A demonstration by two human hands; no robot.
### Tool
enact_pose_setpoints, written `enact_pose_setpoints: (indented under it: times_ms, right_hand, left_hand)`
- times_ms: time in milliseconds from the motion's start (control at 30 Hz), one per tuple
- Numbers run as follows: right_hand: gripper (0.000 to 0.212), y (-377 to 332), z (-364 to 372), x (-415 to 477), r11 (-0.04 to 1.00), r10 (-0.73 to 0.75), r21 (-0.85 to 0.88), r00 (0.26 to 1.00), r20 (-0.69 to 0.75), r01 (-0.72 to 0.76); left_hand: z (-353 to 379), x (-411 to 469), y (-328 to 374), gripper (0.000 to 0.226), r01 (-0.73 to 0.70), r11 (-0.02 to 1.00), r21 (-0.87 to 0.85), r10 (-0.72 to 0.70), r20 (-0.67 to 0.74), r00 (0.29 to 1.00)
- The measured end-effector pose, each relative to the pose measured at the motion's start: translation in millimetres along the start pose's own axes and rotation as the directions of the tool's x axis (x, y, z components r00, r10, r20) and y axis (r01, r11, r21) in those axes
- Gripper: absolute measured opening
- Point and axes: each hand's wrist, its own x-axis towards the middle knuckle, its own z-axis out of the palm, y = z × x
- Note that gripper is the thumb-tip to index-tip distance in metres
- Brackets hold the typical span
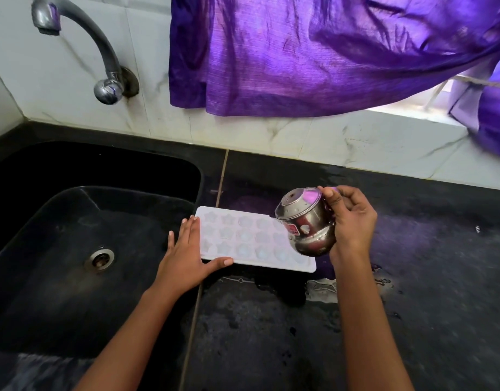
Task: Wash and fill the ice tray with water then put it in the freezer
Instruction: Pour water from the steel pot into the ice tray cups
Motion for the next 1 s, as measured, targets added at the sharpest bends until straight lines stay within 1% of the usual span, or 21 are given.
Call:
enact_pose_setpoints:
  times_ms: [133,367,500,633,1000]
  right_hand:
    - [0.015,2,7,-2,1.000,0.012,-0.024,0.999,0.041,-0.011]
    - [0.016,2,17,-5,0.993,-0.031,-0.108,0.992,0.124,0.044]
    - [0.018,0,21,-4,0.982,-0.069,-0.162,0.984,0.163,0.095]
    - [0.019,-2,24,-3,0.976,-0.094,-0.176,0.977,0.193,0.129]
    - [0.017,-11,27,0,0.960,-0.133,-0.214,0.967,0.218,0.180]
  left_hand:
    - [-2,-1,4,0.125,0.009,1.000,-0.002,-0.009,0.012,1.000]
    - [-2,-1,5,0.118,0.018,1.000,0.008,-0.018,0.019,1.000]
    - [-2,-1,6,0.118,0.019,1.000,0.011,-0.019,0.027,0.999]
    - [-3,-2,7,0.116,0.018,1.000,0.003,-0.018,0.022,1.000]
    - [-3,-2,7,0.114,0.010,1.000,-0.004,-0.010,0.000,1.000]
